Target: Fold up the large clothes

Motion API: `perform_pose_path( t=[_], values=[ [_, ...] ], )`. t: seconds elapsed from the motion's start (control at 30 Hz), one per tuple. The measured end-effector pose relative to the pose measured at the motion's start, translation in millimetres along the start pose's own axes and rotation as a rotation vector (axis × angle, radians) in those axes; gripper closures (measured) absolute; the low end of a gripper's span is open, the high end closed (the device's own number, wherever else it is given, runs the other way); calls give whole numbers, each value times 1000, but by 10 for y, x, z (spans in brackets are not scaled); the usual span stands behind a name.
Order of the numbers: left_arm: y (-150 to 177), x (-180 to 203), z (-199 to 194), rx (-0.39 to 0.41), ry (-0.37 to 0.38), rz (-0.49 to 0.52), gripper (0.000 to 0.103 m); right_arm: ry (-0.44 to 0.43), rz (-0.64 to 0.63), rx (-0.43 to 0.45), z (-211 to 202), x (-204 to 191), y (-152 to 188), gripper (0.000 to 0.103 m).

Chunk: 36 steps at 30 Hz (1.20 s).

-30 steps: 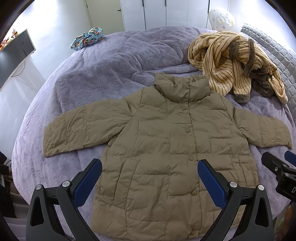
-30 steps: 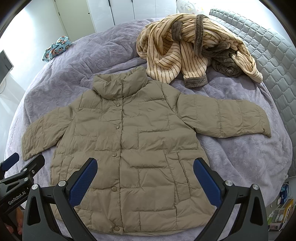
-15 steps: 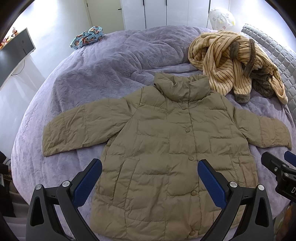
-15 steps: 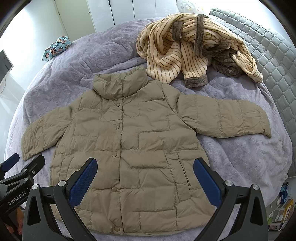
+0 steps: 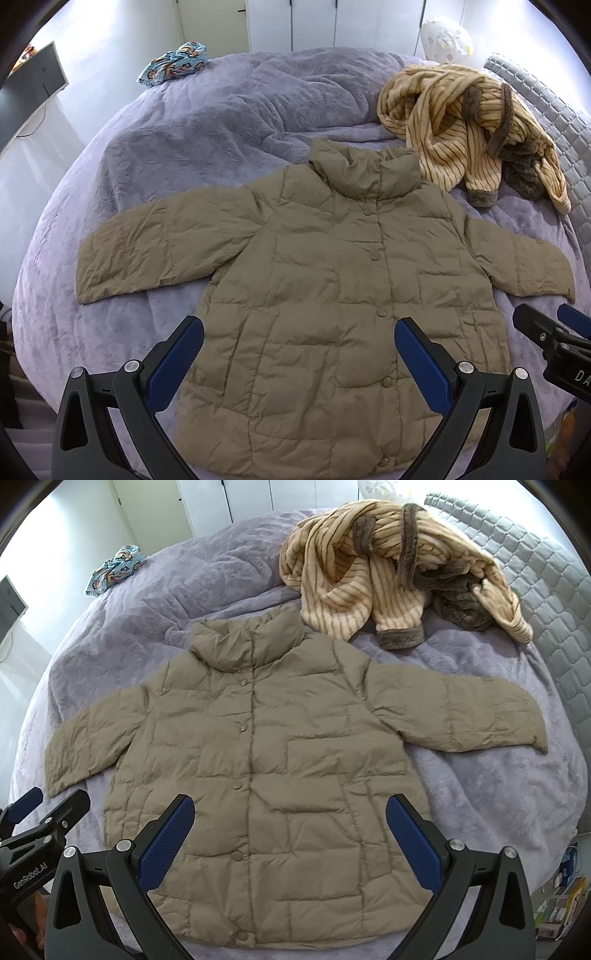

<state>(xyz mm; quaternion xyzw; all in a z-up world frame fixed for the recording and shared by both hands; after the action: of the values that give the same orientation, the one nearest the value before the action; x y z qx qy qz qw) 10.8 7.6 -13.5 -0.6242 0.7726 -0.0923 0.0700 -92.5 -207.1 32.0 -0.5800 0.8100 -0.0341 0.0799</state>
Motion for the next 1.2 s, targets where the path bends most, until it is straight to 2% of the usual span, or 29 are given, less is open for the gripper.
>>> perform_pose_path(
  t=[0.23,0.47,0.6,0.7,0.8,0.9,1.0,1.2],
  values=[
    [70,-571,273,-72,61,-104,0,-105,-5,-87,276,-287,-15,0],
    [241,-1505,758,-134,73,-291,0,-167,-63,-149,625,-807,33,0],
    [310,-2005,1118,-176,110,-389,0,-201,-115,-182,862,-1126,104,0],
    [286,-2301,1324,-165,147,-449,0,-194,-177,-217,1077,-1383,166,0],
    [210,-2563,1507,-126,227,-504,0,-179,-229,-284,1316,-1618,211,0],
    [97,-2841,1731,-73,351,-572,0,-166,-252,-341,1535,-1803,256,0],
    [-36,-3059,2016,-54,435,-611,0,-185,-257,-352,1624,-1952,293,0],
    [-213,-3248,2413,-39,568,-649,0,-191,-250,-352,1768,-2135,288,0]
  ],
)
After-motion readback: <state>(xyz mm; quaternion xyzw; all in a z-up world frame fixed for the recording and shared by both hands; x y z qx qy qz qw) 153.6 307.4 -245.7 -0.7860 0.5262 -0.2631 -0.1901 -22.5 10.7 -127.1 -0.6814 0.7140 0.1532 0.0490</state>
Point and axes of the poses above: each gripper's, at about its wrist camera, not at the fingertips, and z roughly the way its jaws point, x to its right, y to its underside, the point moved 3 cm from there along z, roughly the way its jaws point, and after that the axes turned 14 degrees about -x, right-handed, at the moved point
